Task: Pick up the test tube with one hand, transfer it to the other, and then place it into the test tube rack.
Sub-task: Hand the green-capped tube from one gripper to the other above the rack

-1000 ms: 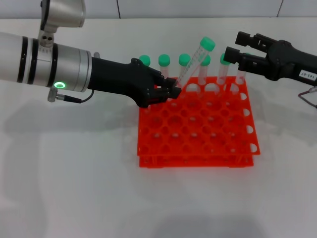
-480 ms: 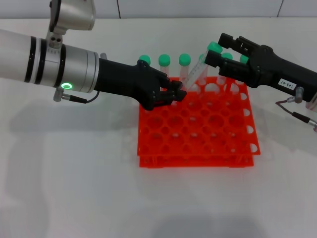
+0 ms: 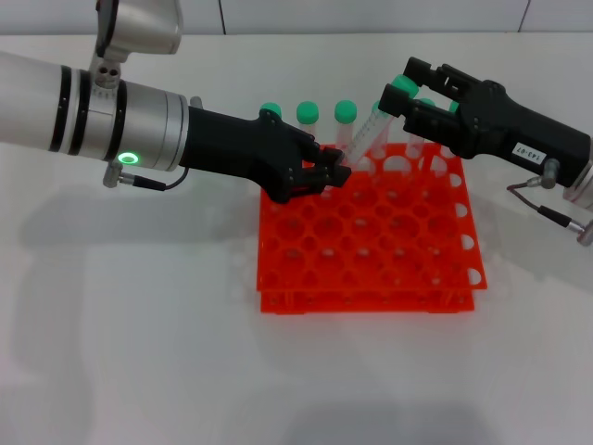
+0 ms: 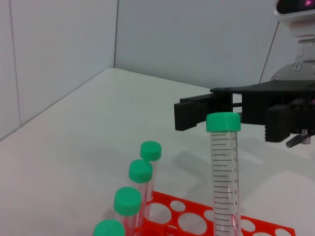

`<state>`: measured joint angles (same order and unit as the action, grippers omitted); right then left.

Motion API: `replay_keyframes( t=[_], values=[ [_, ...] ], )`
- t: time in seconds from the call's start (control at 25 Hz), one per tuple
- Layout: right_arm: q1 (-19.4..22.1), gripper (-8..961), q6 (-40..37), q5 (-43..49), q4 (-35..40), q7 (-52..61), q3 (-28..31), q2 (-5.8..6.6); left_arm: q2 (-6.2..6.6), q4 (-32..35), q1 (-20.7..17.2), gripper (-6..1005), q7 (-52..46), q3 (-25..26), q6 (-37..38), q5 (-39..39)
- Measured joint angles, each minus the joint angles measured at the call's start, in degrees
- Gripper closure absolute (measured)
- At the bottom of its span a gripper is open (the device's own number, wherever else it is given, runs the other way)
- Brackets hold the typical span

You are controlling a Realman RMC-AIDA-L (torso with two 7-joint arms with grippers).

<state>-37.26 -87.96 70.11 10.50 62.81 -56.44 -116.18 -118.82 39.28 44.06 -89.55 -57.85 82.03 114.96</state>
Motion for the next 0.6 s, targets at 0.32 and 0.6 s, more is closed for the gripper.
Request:
replay_keyframes(
  t=[0.32, 0.6],
  values=[
    [-0.18, 210, 0.09, -0.3, -0.71, -0.58, -0.08, 0.0, 0.0, 0.02, 0.14, 796, -0.01, 0.02, -0.04, -0.01],
    [-0.69, 239, 0.36, -0.4, -1.0, -0.64, -0.08, 0.0, -0.08, 0.0, 0.36, 795, -0.27, -1.85, -0.41, -0.21]
  ],
)
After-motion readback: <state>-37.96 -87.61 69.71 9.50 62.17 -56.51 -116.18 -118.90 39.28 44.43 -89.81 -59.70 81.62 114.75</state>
